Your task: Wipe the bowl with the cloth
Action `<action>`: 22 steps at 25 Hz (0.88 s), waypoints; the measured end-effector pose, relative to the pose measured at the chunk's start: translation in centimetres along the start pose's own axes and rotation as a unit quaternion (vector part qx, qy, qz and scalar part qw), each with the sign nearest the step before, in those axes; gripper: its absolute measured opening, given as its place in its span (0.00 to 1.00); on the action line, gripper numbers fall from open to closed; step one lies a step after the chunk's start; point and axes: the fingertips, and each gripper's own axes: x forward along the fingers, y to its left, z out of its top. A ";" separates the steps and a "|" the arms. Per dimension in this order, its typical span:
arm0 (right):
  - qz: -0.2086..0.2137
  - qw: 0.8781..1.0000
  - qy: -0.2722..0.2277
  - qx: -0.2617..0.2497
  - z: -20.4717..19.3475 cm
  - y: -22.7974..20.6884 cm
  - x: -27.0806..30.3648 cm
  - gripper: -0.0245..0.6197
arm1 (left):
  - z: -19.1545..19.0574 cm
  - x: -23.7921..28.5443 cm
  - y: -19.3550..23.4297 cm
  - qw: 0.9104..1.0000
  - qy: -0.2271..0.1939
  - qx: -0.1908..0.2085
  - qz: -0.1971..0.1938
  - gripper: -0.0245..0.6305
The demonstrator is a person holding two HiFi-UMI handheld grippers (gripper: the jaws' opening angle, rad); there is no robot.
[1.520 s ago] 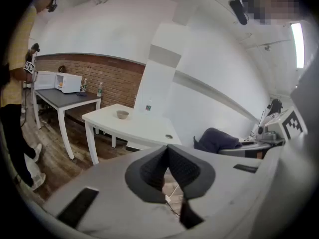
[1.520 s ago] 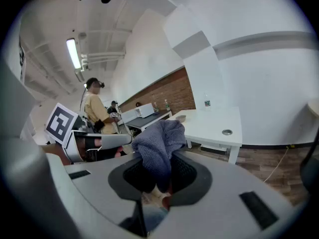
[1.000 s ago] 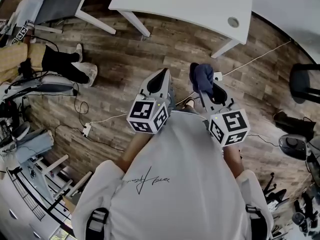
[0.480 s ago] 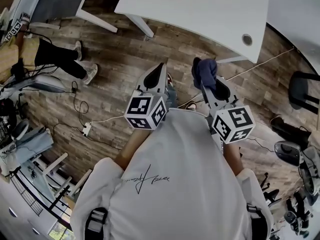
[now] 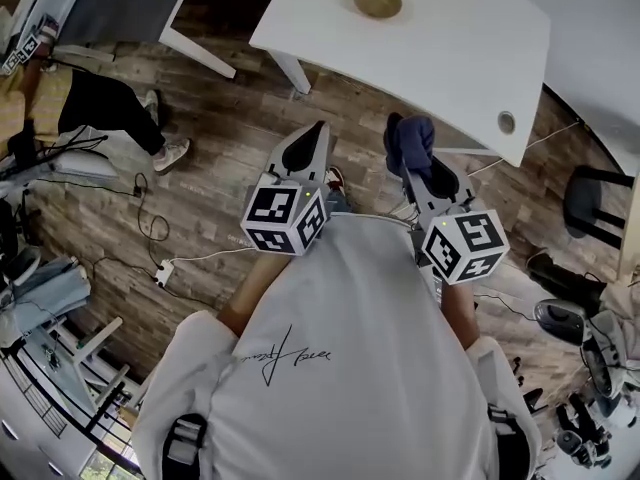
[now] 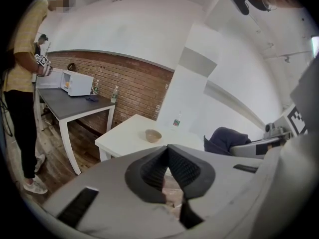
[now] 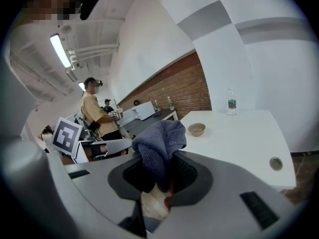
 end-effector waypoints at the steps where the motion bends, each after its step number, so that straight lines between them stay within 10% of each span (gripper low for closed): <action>1: 0.003 1.000 -0.001 -0.002 0.4 0.4 0.5 0.17 | 0.4 0.1 0.5 1.000 -0.002 -0.001 -0.003 0.04; 22: -0.011 1.000 -0.018 0.012 3.9 -2.4 5.4 0.17 | 3.3 3.7 3.7 0.999 -0.010 -0.038 -0.029 0.05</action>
